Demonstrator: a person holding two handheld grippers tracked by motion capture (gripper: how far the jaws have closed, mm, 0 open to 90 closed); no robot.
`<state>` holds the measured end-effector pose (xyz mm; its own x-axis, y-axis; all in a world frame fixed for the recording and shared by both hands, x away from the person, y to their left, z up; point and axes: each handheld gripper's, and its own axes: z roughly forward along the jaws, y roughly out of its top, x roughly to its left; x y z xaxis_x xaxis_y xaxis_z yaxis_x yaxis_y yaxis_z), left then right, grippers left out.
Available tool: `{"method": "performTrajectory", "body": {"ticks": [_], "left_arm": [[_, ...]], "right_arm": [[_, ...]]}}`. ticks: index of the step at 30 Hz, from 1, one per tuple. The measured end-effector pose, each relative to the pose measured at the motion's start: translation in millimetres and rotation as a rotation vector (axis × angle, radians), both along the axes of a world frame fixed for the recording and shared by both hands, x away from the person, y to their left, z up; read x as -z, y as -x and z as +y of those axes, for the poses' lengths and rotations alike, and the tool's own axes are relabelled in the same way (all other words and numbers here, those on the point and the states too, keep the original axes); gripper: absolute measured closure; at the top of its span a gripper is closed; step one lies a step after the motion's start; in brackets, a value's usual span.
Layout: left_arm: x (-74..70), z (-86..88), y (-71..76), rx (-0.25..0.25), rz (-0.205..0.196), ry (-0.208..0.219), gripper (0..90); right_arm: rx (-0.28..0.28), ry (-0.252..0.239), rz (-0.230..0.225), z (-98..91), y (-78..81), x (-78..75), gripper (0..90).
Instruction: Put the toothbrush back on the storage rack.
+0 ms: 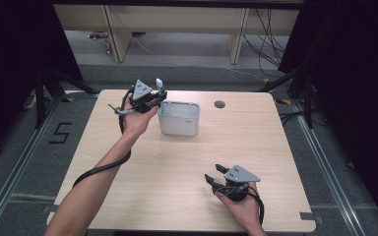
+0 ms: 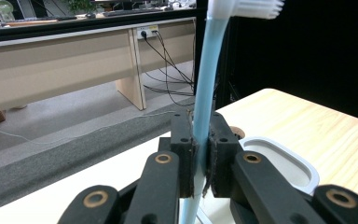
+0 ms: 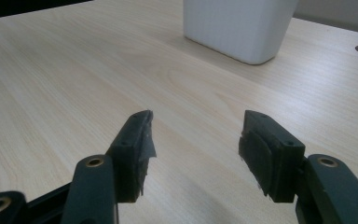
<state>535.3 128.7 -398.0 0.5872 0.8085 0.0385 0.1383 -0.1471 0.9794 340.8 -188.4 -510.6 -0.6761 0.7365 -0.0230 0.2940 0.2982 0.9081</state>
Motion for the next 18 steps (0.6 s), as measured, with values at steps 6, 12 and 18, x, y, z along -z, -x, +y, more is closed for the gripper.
{"method": "performTrajectory", "body": {"ticks": [6, 12, 18], "left_arm": [[3.5, -2.5, -1.0, -0.002, 0.010, -0.009, 83.0], [6.4, -4.0, -1.5, -0.003, 0.020, -0.014, 83.0], [11.1, -4.5, -1.5, -0.004, 0.035, -0.019, 83.0]], "right_arm": [[0.002, 0.005, -0.006, -0.6, -0.2, -0.2, 44.0], [0.000, -0.001, -0.006, -0.9, -0.1, -0.3, 43.9], [-0.004, 0.002, -0.010, -0.7, -0.6, 0.4, 43.8]]}}
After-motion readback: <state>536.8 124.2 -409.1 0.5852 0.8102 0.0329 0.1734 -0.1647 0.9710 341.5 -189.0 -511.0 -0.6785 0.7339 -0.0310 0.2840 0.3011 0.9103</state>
